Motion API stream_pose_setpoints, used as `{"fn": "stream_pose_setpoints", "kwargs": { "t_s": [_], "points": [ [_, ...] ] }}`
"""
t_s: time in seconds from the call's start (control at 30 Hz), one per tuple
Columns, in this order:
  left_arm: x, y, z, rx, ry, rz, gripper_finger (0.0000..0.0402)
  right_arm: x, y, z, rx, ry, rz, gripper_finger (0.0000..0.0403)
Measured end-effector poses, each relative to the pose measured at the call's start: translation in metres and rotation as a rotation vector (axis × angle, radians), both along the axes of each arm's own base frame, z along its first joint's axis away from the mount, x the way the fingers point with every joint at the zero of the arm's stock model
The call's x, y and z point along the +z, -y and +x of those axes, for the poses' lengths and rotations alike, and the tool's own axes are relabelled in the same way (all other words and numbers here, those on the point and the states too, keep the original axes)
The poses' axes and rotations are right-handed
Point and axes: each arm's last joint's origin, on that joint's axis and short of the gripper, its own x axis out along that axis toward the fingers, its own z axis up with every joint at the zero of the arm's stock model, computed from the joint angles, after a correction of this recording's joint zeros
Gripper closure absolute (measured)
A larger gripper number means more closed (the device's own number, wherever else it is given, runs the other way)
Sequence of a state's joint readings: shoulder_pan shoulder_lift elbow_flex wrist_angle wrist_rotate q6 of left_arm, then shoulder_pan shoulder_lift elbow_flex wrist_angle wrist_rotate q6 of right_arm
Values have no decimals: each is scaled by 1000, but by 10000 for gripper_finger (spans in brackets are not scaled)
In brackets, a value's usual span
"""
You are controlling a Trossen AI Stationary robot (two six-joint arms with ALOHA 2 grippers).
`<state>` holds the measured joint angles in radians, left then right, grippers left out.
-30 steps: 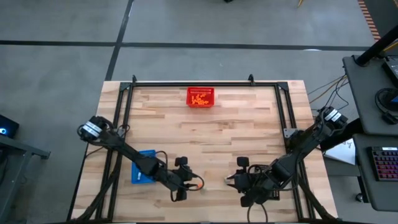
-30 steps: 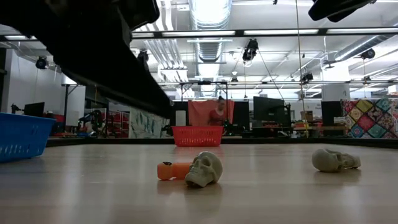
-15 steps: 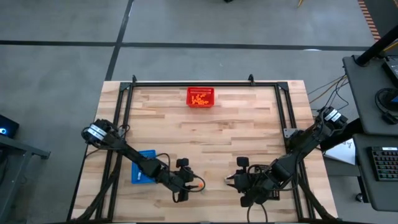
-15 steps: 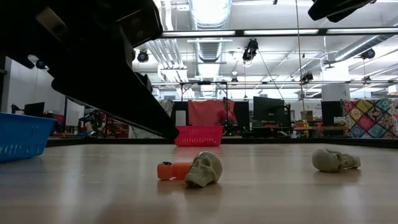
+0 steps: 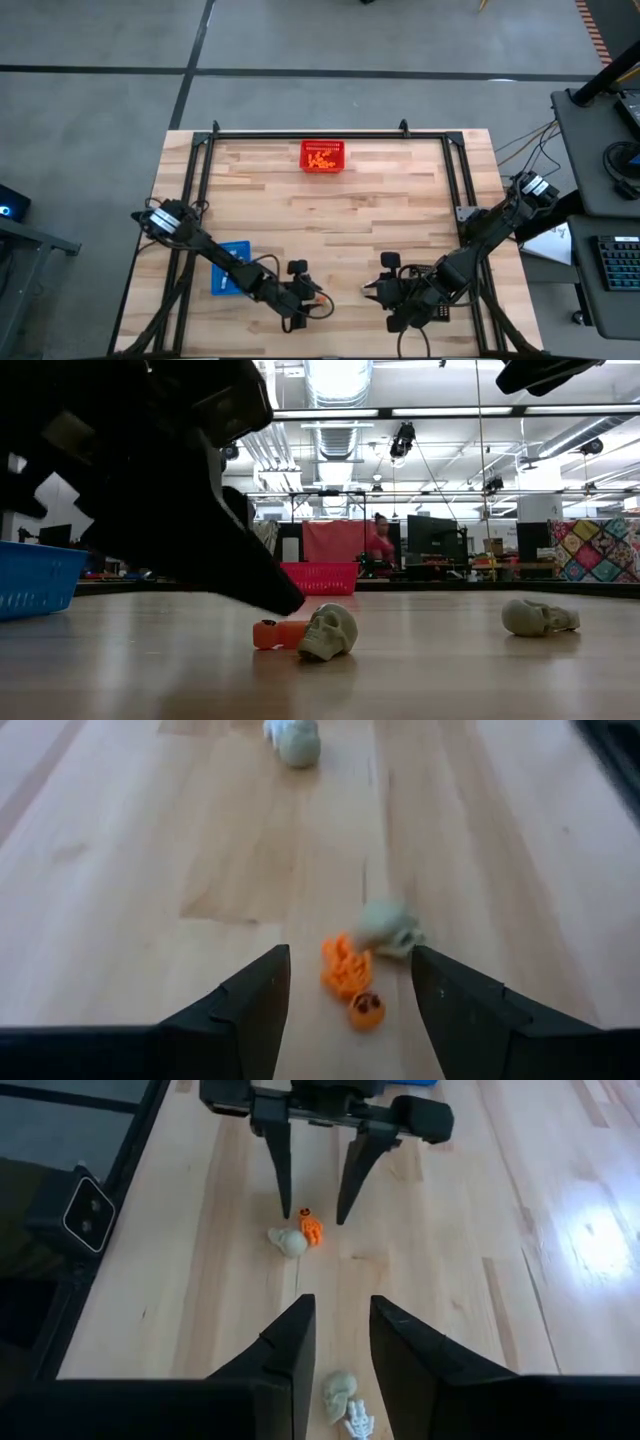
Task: Sort Halloween decoration
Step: Put the orange skeleton toy into the red bin
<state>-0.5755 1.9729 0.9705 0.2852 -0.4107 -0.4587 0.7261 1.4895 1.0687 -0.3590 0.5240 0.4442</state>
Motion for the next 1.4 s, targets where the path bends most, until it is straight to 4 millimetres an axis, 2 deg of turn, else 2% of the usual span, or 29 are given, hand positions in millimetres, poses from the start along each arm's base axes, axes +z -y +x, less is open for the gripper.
{"fn": "stream_pose_setpoints", "kwargs": {
  "t_s": [0.43, 0.7, 0.83, 1.03, 1.4],
  "points": [
    [-6, -2, -3, 38, -63, -1, 209, -2, 1, -1, 2, -5, -7, 305],
    [-16, 1, 2, 49, -61, 30, 211, -3, 1, -1, 2, -7, -10, 317],
    [-15, 4, 3, 56, -80, 65, 218, -3, 1, -1, 1, -8, -10, 321],
    [-15, 5, 2, 44, -85, 78, 254, -3, 1, -1, 1, -9, -11, 316],
    [-16, 5, 1, 41, -92, 87, 358, -3, 1, -1, 1, -9, -11, 321]
  ]
}}
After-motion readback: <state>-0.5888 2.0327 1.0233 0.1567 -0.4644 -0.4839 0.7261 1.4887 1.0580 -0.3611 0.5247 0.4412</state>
